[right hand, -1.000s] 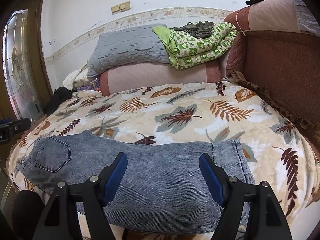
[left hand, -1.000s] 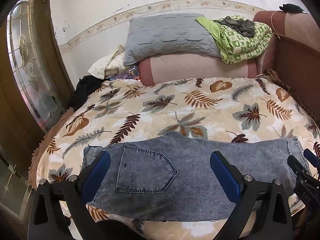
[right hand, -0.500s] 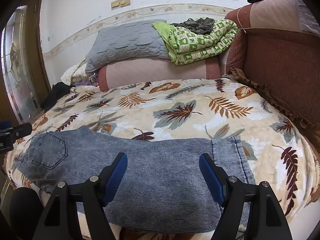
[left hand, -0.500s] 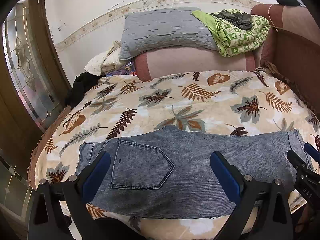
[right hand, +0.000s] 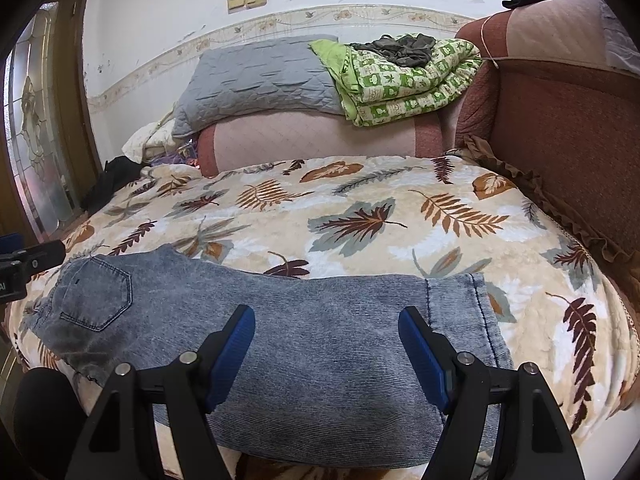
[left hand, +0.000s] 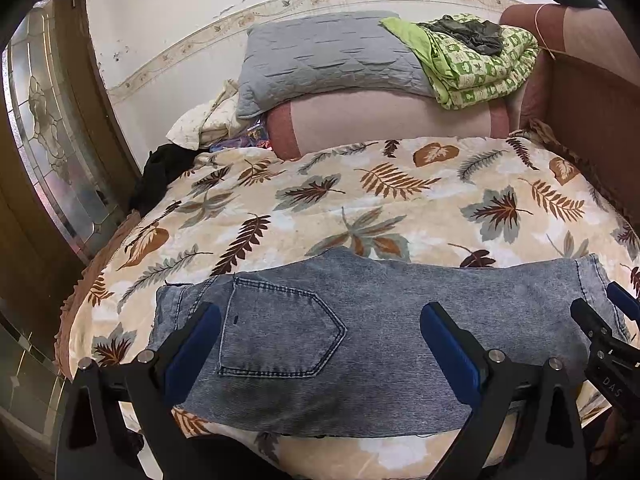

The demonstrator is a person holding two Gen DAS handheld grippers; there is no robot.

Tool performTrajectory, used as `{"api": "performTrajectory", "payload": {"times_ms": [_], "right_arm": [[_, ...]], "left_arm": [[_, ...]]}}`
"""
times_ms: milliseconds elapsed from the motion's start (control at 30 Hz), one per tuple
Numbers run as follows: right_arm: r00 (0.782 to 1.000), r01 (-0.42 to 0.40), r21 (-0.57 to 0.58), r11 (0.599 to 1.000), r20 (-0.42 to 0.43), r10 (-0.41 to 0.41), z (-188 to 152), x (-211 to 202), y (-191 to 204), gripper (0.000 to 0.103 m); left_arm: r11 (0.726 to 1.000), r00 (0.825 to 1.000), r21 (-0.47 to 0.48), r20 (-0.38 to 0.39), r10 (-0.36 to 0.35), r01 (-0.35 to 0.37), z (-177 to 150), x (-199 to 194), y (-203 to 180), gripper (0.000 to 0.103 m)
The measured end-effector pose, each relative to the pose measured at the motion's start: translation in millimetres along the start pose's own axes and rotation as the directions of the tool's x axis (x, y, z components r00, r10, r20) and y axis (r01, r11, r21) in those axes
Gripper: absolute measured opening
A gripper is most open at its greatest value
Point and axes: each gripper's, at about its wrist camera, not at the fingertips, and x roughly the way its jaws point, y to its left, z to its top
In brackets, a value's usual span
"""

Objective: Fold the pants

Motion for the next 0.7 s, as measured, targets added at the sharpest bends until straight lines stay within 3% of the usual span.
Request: {"api": "performTrajectory", "payload": {"times_ms": [700], "right_arm": [[1.0,-0.003,-0.017,1.0,-0.006,0.003,-1.5,2.4,0.2,0.077]], "left_arm": [[1.0,1.0,0.007,-0.004,-0.001,0.001,-1.9,1.5,-1.6,0.1]]}}
